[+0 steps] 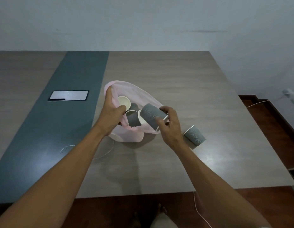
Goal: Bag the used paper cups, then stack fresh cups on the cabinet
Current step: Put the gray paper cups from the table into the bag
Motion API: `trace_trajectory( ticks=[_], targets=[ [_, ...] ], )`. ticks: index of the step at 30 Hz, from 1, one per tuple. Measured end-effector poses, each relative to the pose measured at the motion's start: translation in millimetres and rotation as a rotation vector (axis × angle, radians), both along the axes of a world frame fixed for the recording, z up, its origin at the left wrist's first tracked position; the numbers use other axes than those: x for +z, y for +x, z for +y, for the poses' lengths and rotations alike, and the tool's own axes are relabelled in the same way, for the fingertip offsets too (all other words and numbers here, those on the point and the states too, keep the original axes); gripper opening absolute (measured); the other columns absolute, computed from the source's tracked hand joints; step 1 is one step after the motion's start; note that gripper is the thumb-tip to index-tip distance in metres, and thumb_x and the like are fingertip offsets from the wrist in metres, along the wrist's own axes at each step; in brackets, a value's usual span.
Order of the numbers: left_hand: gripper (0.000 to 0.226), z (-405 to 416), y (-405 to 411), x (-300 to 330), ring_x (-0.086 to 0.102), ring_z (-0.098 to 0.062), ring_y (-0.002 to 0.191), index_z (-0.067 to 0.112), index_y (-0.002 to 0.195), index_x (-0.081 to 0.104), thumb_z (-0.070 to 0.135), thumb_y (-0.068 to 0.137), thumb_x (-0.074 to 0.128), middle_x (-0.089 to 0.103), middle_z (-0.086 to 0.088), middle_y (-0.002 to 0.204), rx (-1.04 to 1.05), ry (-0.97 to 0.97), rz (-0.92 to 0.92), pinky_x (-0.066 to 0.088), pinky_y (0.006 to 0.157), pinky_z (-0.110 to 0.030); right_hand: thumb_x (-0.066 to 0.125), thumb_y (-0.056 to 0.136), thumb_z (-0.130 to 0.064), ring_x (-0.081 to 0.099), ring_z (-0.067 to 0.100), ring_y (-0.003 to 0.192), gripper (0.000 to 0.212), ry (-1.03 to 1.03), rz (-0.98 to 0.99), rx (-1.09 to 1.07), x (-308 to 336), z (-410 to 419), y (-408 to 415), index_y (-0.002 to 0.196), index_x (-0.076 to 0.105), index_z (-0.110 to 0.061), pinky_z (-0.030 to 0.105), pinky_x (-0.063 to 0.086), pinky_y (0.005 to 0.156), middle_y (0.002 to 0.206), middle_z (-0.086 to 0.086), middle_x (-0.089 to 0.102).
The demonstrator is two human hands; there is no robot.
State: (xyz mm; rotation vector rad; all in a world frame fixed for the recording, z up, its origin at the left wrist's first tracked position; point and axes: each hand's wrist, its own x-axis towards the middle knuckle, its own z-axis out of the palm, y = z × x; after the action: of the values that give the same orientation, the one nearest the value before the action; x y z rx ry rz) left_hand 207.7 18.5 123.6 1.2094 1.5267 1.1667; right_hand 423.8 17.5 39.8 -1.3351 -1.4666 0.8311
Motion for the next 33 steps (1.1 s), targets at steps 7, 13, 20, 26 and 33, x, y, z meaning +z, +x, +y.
trace_trajectory(
  ticks=[7, 13, 20, 26, 33],
  targets=[
    [0.086, -14, 13, 7, 0.067, -0.007, 0.102, 0.046, 0.150, 0.023, -0.003, 0.087, 0.056, 0.059, 0.019, 0.121, -0.006, -0.009, 0.003, 0.062, 0.065, -0.033, 0.067, 0.093, -0.029, 0.059, 0.012, 0.116, 0.041, 0.002, 0.076, -0.019, 21, 35, -29, 0.129, 0.057, -0.013, 0.020, 0.054, 0.085, 0.126, 0.001, 0.062],
    [0.087, -17, 37, 8, 0.064, 0.003, 0.062, 0.041, 0.154, 0.021, -0.011, 0.088, 0.046, 0.060, 0.035, 0.085, 0.116, -0.013, -0.045, 0.056, 0.052, -0.028, 0.063, 0.087, -0.023, 0.051, 0.038, 0.125, 0.054, -0.315, -0.500, -0.243, -38, 55, 78, 0.138, 0.047, -0.015, 0.049, 0.042, 0.106, 0.137, 0.016, 0.052],
    [0.089, -21, 62, -3, 0.057, -0.001, 0.068, 0.041, 0.156, 0.023, -0.009, 0.087, 0.046, 0.058, 0.027, 0.100, 0.236, -0.011, 0.032, 0.048, 0.050, -0.022, 0.065, 0.093, -0.038, 0.057, 0.041, 0.116, 0.060, -0.512, -0.776, 0.048, -107, 39, 180, 0.145, 0.034, -0.035, 0.049, 0.042, 0.101, 0.132, 0.017, 0.054],
    [0.090, -31, 66, -11, 0.060, 0.007, 0.087, 0.041, 0.156, 0.025, -0.006, 0.084, 0.052, 0.055, 0.028, 0.116, 0.277, -0.005, 0.092, 0.051, 0.067, -0.021, 0.083, 0.084, -0.024, 0.069, 0.018, 0.087, 0.047, -0.139, 0.161, 0.013, -15, 32, 129, 0.112, 0.046, -0.013, 0.028, 0.057, 0.070, 0.101, 0.000, 0.064],
    [0.077, -35, 63, -6, 0.050, -0.013, 0.127, 0.044, 0.158, 0.016, 0.012, 0.094, 0.045, 0.040, 0.012, 0.149, 0.309, -0.032, 0.010, 0.052, 0.096, -0.038, 0.074, 0.083, -0.054, 0.057, 0.015, 0.108, 0.043, -0.005, -0.186, 0.401, 17, 21, 30, 0.109, 0.052, -0.027, 0.039, 0.049, 0.095, 0.119, -0.011, 0.061]
  ],
)
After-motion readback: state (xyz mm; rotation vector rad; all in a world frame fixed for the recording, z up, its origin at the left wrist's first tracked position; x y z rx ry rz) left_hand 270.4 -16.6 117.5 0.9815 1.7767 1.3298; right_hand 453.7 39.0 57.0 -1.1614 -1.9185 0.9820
